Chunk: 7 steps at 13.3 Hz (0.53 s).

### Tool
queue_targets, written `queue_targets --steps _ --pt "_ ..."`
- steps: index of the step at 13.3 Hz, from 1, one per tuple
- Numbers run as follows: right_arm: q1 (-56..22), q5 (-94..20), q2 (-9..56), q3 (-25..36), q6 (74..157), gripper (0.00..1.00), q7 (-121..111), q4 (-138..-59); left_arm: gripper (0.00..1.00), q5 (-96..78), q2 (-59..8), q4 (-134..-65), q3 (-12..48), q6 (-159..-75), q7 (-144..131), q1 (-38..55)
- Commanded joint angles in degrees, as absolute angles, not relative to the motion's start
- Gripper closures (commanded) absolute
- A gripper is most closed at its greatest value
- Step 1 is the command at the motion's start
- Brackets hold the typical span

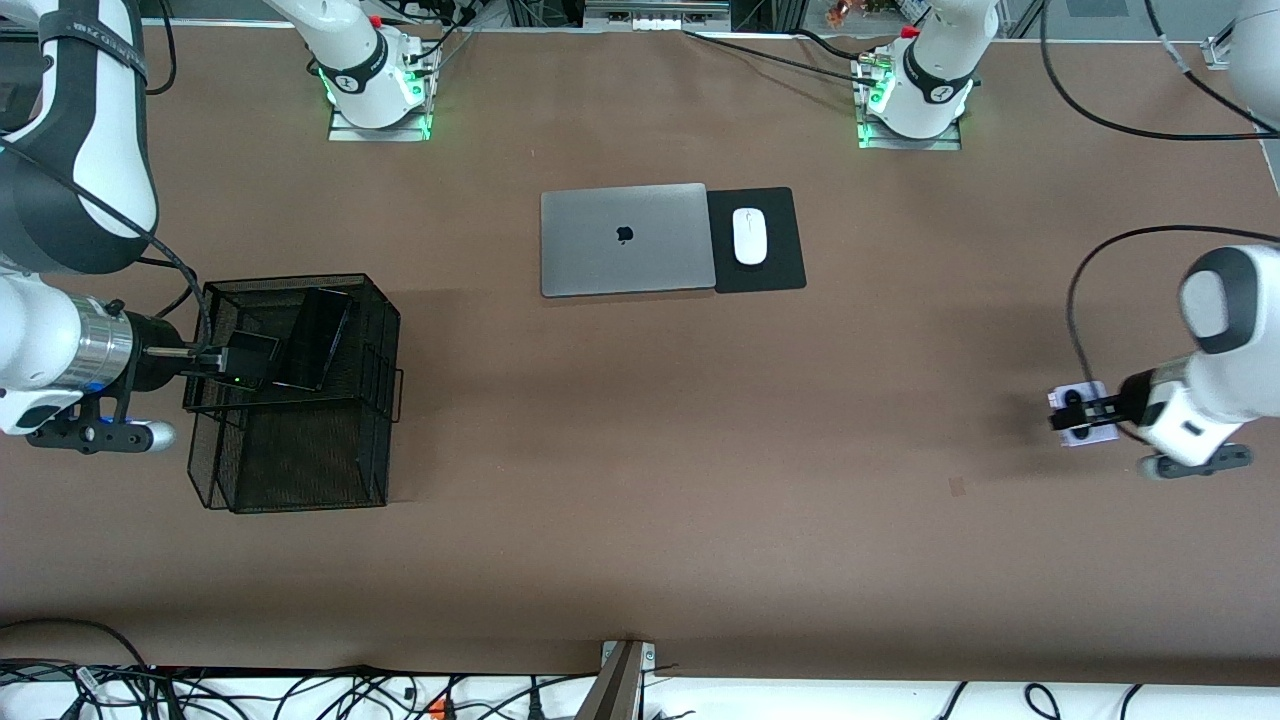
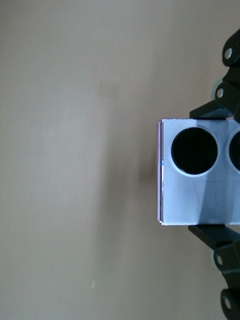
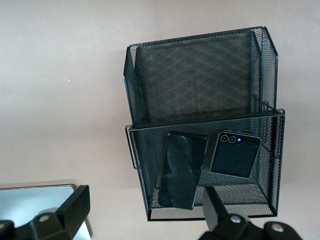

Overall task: Place phones with both arms
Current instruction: 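Carry the white flip phone with the left gripper toward the laptop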

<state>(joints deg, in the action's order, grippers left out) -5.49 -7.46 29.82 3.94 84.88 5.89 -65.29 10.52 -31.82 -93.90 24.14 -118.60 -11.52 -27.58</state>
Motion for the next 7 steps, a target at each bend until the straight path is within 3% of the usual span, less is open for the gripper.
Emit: queue_targets --steps 1,5,7 --pt "-5.1 -8.44 30.32 3.43 84.2 0.0 6.68 -64.25 1.0 11.6 -30.59 -93.52 23.38 -115.23 -20.35 -21.04" --pt "-4.75 -8.35 30.32 3.43 84.2 0.0 6.07 -64.51 1.0 11.51 -30.85 -92.38 23.2 -113.55 -36.96 -6.81" --pt "-4.75 -8.26 30.32 3.43 84.2 0.0 6.06 -64.6 1.0 11.51 -34.69 -87.48 22.85 -113.56 -46.01 1.37"
